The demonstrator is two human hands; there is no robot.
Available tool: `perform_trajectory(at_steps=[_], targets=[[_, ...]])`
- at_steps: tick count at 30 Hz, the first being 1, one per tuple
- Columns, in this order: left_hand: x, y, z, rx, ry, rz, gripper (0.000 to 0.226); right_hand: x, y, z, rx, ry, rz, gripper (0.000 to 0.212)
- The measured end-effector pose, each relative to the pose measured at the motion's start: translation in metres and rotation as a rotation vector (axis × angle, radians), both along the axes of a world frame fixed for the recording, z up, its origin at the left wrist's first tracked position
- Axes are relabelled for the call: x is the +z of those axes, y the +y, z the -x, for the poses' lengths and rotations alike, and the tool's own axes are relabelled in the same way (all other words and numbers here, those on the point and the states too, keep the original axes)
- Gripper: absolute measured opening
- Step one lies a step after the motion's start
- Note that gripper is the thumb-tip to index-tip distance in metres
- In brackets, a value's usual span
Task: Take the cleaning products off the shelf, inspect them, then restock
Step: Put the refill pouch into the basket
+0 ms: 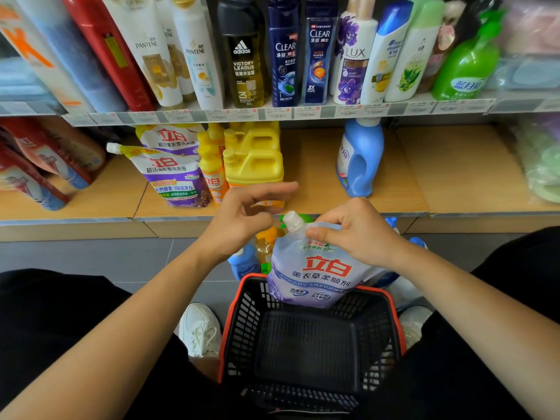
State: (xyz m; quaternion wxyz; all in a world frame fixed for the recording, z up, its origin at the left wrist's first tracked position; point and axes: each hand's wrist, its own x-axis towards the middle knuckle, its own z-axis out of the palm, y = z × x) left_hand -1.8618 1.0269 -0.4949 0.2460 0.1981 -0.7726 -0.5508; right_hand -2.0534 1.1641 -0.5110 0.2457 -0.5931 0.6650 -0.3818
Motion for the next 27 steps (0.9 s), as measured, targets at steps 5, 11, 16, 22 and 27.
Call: perform_trajectory(at_steps=[5,11,16,22,27], targets=[[-0.002,0.006,0.004,0.066,-0.067,0.117,0.033,0.001,0.000,-0.002,-0.003,0.030,-0.003,0.042],[0.000,-0.002,-0.002,-0.144,-0.132,0.129,0.029,0.002,0.001,-0.002,0.039,0.030,-0.030,0.047],[-0.001,0.008,-0.001,0.000,-0.102,0.094,0.034,0.004,0.002,-0.001,0.028,0.006,-0.038,0.033],[-0.002,0.011,0.003,-0.053,-0.086,0.256,0.028,0.004,0.006,-0.004,0.082,-0.030,-0.051,0.038],[-0.025,-0.003,-0.004,-0.166,-0.160,-0.003,0.054,0.007,0.017,0.004,-0.014,-0.228,-0.005,0.029]])
